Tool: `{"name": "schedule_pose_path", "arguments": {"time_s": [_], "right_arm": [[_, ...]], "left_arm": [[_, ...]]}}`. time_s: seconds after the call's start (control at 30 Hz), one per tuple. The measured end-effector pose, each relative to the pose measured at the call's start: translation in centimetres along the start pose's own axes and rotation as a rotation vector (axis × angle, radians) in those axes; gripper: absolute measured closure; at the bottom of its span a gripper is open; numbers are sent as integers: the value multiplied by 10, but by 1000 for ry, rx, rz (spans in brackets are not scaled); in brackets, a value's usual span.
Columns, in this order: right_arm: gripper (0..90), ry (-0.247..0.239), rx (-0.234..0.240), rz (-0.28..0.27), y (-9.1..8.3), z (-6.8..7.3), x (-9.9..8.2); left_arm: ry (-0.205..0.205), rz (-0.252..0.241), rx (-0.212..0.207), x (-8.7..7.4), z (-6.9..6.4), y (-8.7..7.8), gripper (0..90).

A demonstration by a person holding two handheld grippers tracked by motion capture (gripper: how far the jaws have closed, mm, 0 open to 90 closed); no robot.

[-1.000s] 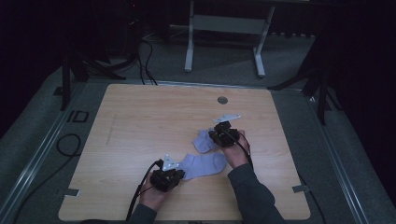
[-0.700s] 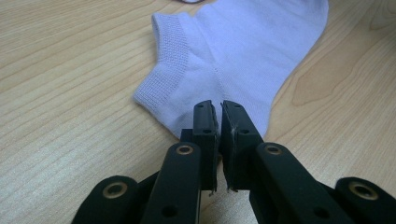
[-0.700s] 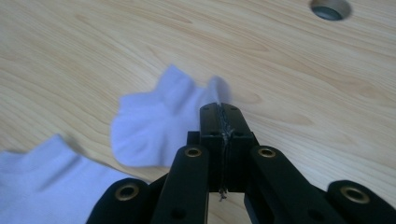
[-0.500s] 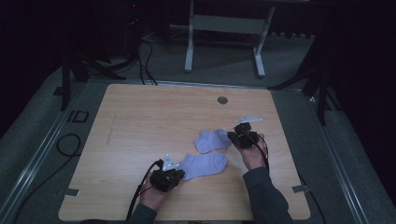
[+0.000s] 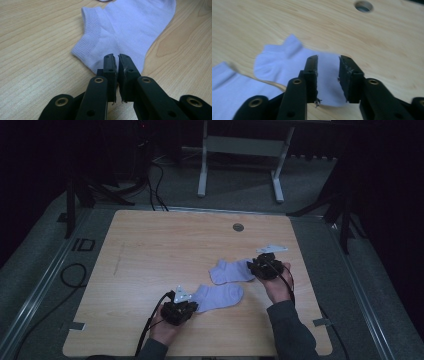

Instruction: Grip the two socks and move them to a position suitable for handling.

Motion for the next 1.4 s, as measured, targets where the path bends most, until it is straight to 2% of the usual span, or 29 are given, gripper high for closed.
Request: {"name": "schedule_pose_path", "arguments": {"time_s": [0.03, 0.17, 0.37, 0.5, 0.57, 0.77, 0.83, 1.1, 1.27, 1.33, 1.4], "right_arm": [[650, -38, 39, -6, 2, 7, 3], [630, -90, 100, 24, 14, 22, 2], [641, -137, 145, 52, 35, 36, -2], [625, -177, 162, 94, 49, 41, -7], [607, -175, 188, 114, 56, 44, -11], [574, -250, 194, 171, 74, 51, -19], [561, -262, 202, 178, 78, 54, -20], [487, -259, 234, 189, 89, 63, -16], [476, -268, 258, 181, 91, 69, -12], [476, -249, 271, 194, 96, 69, -14], [472, -200, 284, 198, 98, 68, -14]], "left_arm": [[1, 0, 0, 0, 0, 0, 845], [0, 1, 1, 0, 0, 0, 844], [0, 1, -1, 0, 0, 0, 843], [0, -1, -1, 0, 0, 0, 843], [0, 0, -1, 0, 0, 0, 843], [0, 1, -1, 0, 0, 0, 842], [-1, 1, -2, 0, 0, 0, 842], [0, 1, -2, 0, 0, 0, 841], [0, 1, -1, 0, 0, 0, 841], [0, 0, -1, 0, 0, 0, 841], [0, 0, -1, 0, 0, 0, 841]]}}
Point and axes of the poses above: each handheld gripper's, and its own axes: y roughly forward along the jaws, x roughly out of its top, z roughly to its left, the point moved 4 cm from there along y, roughly forward along the jaws, and after that the axes turned 11 degrees about -z, right-handed, at the moved point
